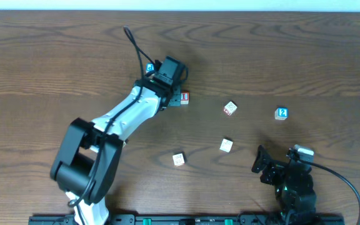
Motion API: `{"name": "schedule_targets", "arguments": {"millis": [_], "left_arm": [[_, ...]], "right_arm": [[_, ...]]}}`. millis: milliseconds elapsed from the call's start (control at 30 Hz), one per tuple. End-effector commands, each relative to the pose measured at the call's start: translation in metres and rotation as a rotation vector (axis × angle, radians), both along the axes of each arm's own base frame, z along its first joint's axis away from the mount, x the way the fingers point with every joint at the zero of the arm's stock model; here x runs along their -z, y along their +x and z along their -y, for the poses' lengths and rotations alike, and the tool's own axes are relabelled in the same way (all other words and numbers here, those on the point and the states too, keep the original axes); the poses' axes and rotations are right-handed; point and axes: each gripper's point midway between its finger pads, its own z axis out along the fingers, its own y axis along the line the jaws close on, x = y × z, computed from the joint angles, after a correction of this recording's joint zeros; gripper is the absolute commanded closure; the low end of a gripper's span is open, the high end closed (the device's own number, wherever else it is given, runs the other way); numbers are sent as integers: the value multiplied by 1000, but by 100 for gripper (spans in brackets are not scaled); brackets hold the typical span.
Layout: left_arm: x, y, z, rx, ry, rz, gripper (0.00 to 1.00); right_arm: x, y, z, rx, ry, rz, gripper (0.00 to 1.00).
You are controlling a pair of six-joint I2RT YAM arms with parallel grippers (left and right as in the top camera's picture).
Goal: Spell out Ai2
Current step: 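Carry the 'A' block and lower it left of the 'I' block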
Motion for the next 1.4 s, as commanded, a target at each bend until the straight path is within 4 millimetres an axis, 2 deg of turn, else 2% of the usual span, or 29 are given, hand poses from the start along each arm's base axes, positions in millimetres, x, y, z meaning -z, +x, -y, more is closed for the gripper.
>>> {"name": "schedule_targets", "arguments": {"millis": [0, 300, 533, 833, 1167, 1367], "left_arm": [[5, 8, -1, -30, 29, 9, 94], [2, 8, 8, -73, -41, -10, 94], [16, 5, 8, -70, -33, -40, 94], [17, 4, 19, -46, -84, -55, 94], [21, 5, 20, -43, -73, -48, 94], [19, 8, 22, -21, -73, -32, 83]], "right_arm": [[0, 0, 1, 14, 15, 3, 1], [0, 0, 1, 14, 15, 3, 1], [0, 0, 1, 14, 15, 3, 1], [0, 0, 1, 14, 15, 2, 1], [0, 0, 1, 14, 15, 2, 1], [0, 0, 1, 14, 15, 2, 1]]}}
